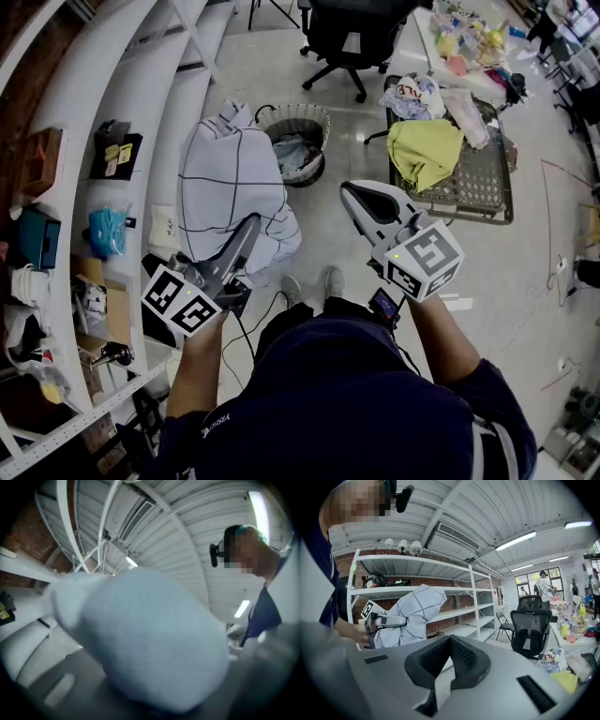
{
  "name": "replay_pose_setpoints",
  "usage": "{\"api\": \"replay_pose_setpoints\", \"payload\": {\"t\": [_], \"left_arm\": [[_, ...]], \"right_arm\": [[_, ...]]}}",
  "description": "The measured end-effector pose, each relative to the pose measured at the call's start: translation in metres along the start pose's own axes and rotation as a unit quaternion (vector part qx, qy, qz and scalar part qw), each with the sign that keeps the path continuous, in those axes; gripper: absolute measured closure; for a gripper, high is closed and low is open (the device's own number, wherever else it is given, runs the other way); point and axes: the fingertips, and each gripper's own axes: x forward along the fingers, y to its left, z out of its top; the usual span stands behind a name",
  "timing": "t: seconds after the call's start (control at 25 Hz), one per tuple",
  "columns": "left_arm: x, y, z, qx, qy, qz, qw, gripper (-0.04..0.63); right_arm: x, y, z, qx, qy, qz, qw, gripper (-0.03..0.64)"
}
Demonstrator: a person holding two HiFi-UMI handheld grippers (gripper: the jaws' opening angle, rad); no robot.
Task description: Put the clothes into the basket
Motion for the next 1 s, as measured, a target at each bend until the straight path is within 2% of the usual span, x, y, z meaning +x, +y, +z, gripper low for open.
{"api": "replay_pose_setpoints", "payload": {"t": [0.4, 0.64, 1.0], "left_arm": [[0.006, 0.004, -0.002, 0.002, 0.013, 0.003, 0.9999, 0.474], [0.022, 0.009, -0.007, 0.0, 0.022, 0.015, 0.9996, 0.475], [0.039, 0.003, -0.007, 0.006, -0.002, 0.05, 0.9987, 0.477]], "right_arm": [[0.004, -0.007, -0.003, 0.005, 0.005, 0.004, 1.0, 0.611], [0.0, -0.03, -0.006, 0.023, -0.004, 0.0, 1.0, 0.611], [-0.02, -0.061, -0.013, 0.035, -0.008, 0.019, 0.999, 0.609]]}}
